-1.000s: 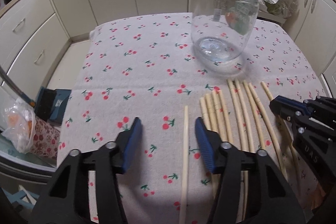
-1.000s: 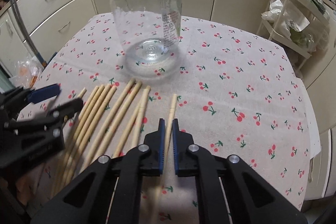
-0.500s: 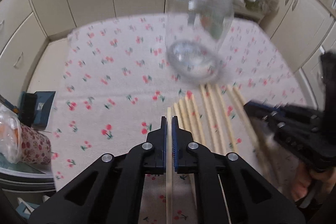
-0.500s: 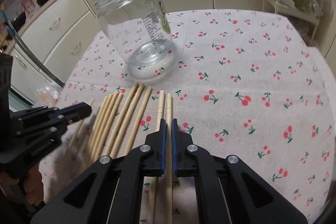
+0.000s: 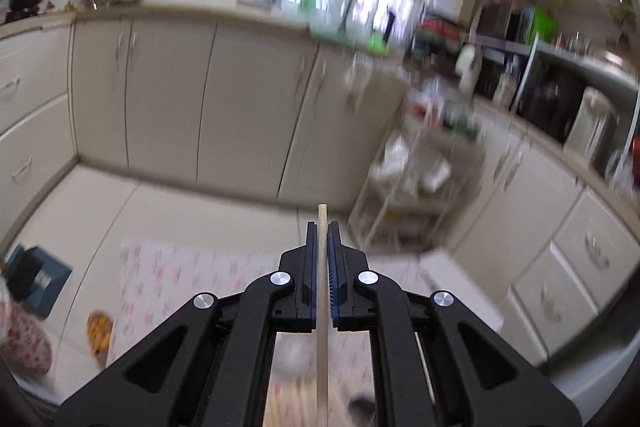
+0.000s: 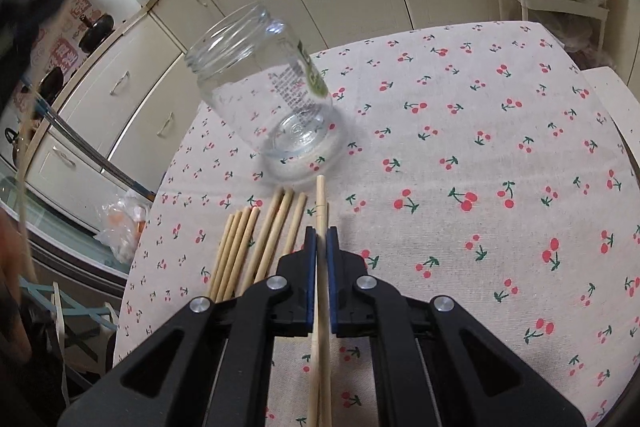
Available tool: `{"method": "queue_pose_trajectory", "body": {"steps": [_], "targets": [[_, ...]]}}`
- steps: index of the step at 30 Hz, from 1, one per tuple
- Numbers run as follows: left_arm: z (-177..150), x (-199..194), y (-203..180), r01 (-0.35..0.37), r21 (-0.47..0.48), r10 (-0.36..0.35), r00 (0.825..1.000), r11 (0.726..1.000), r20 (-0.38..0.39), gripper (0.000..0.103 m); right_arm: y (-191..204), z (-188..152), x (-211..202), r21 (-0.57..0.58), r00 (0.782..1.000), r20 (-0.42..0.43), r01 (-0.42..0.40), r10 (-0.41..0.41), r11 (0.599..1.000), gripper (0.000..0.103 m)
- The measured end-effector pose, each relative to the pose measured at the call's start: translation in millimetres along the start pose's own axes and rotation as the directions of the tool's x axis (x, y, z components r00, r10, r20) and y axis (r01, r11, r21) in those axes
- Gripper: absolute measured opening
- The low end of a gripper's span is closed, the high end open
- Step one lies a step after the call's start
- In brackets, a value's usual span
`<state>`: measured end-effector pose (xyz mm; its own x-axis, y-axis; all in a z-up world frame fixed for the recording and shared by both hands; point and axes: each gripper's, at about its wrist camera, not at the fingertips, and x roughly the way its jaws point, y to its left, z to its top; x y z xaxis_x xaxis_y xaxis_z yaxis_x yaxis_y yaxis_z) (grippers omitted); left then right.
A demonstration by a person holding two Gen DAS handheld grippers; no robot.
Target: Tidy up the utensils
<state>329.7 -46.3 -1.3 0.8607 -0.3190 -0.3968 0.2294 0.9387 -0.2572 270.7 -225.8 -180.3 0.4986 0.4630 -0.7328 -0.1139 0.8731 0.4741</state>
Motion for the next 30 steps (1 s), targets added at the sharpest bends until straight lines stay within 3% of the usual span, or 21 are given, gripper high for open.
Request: {"method": "queue_pose_trajectory", "body": {"steps": [3,6,12,16,21,30], "targets": [[17.4,10.5,-4.6,0.007,-0.028,-0.005,0.995,1.0,0.098,0.005,-3.4,-1.3,-1.3,0.014,1.0,0.005,-0.007,0.007,1.0,0.006],[29.3,29.9,-7.3,-0.029,-0.036,0.036,0.981,0.999,0.189,0.005,-6.2,-2.1,-0.2,0.026,1.0,0.006,-0.014,0.014,1.0,0.006],[40.2,69.9,0.1,-0.082,-0.102,0.108,0.953,0.991,0.284,0.005,-10.3,-1.9,3.3,0.04,1.0,-0.002,-0.025,0.025,0.999,0.006],[44.2,88.2,0.6,-0.089,-0.108,0.119,0.941,0.99,0.317,0.005,-12.1,-2.0,4.4,0.043,1.0,0.002,-0.024,0.023,0.999,0.006],[27.2,105.3,-5.8,-0.107,-0.056,0.119,0.942,0.993,0.313,0.005,-16.4,0.2,3.8,0.057,1.0,0.012,-0.025,0.025,0.998,0.006],[-10.4,99.0,-3.2,-0.141,-0.001,0.134,0.937,0.99,0.324,0.005,-16.3,3.3,0.4,0.062,0.999,0.031,-0.027,0.026,0.998,0.006]]}}
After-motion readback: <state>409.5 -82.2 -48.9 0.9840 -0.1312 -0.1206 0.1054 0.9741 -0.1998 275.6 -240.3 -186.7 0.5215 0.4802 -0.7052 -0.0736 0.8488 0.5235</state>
